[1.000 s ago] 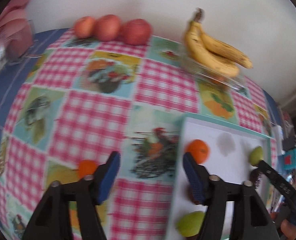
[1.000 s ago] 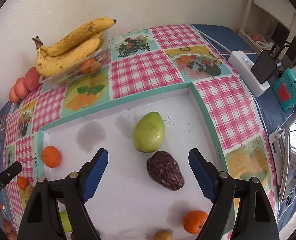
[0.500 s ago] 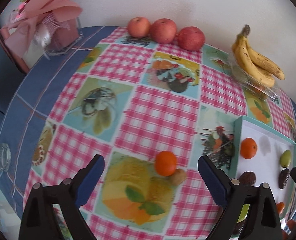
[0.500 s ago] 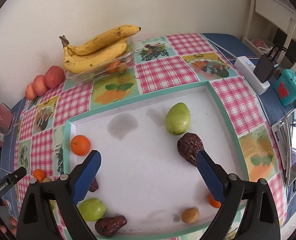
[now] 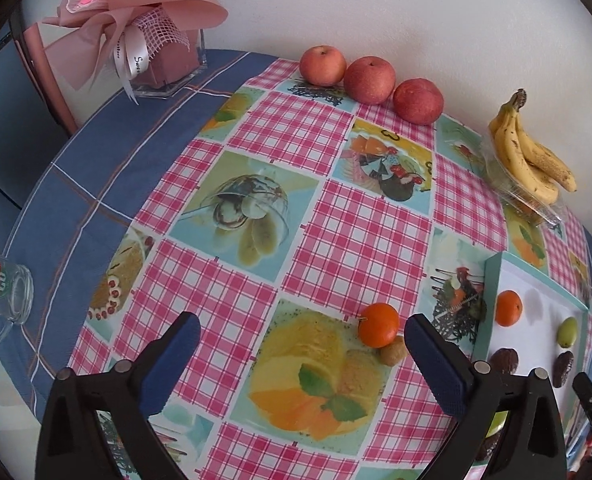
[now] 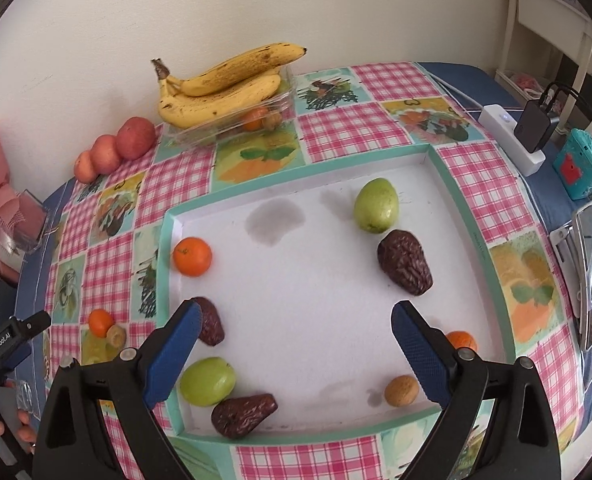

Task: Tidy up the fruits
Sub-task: 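Move both open tools back toward the last kiwi and mandarin, then grasp a small brown kiwi with the right tool while the left tool grasps a mandarin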

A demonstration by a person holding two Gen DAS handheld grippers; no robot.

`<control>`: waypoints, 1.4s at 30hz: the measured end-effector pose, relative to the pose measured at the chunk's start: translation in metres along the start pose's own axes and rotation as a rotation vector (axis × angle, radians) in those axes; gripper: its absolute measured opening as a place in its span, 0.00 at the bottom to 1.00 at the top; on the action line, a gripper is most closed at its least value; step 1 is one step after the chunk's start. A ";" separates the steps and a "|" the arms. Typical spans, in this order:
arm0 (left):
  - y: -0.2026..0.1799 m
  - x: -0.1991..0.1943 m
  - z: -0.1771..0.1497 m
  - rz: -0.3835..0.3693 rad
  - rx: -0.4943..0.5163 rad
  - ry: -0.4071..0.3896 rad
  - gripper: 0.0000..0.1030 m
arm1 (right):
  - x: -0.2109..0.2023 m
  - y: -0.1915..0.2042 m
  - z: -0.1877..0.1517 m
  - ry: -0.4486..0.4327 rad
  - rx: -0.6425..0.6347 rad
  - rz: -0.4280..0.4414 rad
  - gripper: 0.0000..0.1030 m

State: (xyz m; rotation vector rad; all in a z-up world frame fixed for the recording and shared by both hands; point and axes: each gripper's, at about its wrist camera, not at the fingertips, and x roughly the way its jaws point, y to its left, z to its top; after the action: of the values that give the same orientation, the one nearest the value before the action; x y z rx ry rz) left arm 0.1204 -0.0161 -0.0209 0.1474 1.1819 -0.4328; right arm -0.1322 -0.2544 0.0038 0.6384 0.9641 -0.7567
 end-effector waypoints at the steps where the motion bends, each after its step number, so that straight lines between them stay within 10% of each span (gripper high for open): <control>1: 0.000 -0.001 -0.001 -0.008 0.002 -0.003 1.00 | -0.001 0.003 -0.001 -0.001 -0.009 0.004 0.93; 24: 0.017 0.002 0.009 -0.118 -0.007 -0.004 0.94 | 0.003 0.081 -0.007 -0.049 -0.134 0.141 0.93; 42: 0.040 0.003 0.017 0.004 0.022 0.008 0.95 | 0.018 0.139 -0.015 -0.052 -0.273 0.146 0.93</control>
State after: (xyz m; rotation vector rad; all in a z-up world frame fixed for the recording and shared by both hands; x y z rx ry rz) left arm 0.1521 0.0133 -0.0218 0.1703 1.1853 -0.4418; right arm -0.0214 -0.1669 0.0010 0.4426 0.9420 -0.4983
